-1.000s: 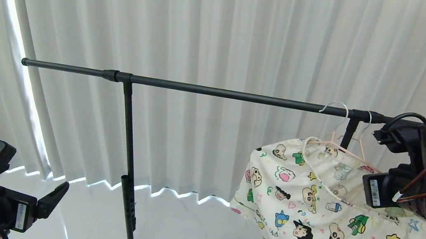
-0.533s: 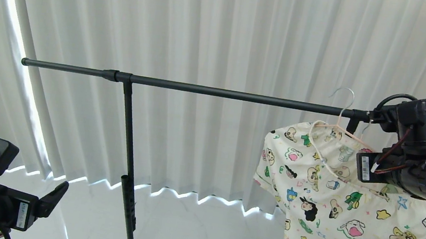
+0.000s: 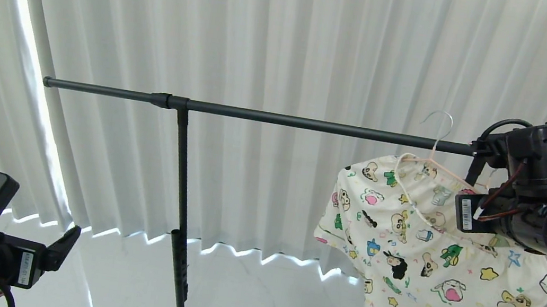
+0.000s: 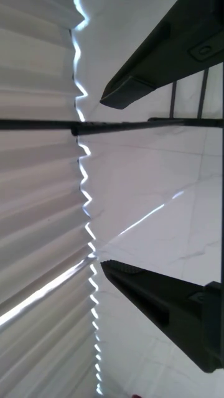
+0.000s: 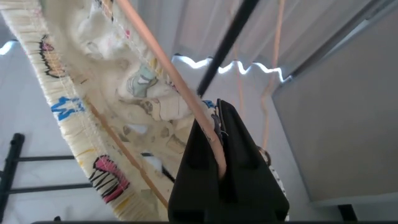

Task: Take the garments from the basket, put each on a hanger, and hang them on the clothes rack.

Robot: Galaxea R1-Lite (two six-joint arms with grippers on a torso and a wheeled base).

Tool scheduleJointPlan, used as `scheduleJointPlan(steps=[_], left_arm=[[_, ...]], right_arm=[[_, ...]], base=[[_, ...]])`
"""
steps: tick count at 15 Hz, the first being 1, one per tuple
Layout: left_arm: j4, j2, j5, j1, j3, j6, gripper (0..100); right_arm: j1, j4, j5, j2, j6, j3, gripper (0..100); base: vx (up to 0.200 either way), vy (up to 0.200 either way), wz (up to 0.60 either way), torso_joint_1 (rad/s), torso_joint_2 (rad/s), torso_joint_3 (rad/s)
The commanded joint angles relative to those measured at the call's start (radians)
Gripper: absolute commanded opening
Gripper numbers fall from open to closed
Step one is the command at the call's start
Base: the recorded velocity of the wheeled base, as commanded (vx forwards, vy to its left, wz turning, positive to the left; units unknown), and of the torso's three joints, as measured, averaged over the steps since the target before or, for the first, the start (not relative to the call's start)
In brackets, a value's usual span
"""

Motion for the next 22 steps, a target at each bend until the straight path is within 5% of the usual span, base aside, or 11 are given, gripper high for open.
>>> scheduleJointPlan(steps=[1, 7, 13, 22], left_arm=[[0.000, 0.000, 0.000, -0.007, -0.001, -0.001, 100], [0.000, 0.001, 0.000, -0.042, -0.016, 0.001, 100], [0.000, -0.003, 0.001, -0.088, -0.019, 0.001, 100], [0.000, -0.010, 0.001, -0.119, -0.019, -0.001, 100]], right_arm=[[-0.002, 0.000, -0.004, 0.000, 0.000, 0.000, 0], [-0.015, -0.052, -0.050, 0.023, 0.001, 0.003, 0], [-0.020, -0.118, -0.110, 0.058, -0.008, 0.021, 0], [-0.032, -0.155, -0.109, 0.127, -0.006, 0.061, 0]], base=[[0.000, 0.000, 0.00, 0.000, 0.00, 0.000], [0.000, 0.000, 0.00, 0.000, 0.00, 0.000], [0.200, 0.000, 0.00, 0.001, 0.00, -0.001], [0.000, 0.000, 0.00, 0.000, 0.00, 0.000]])
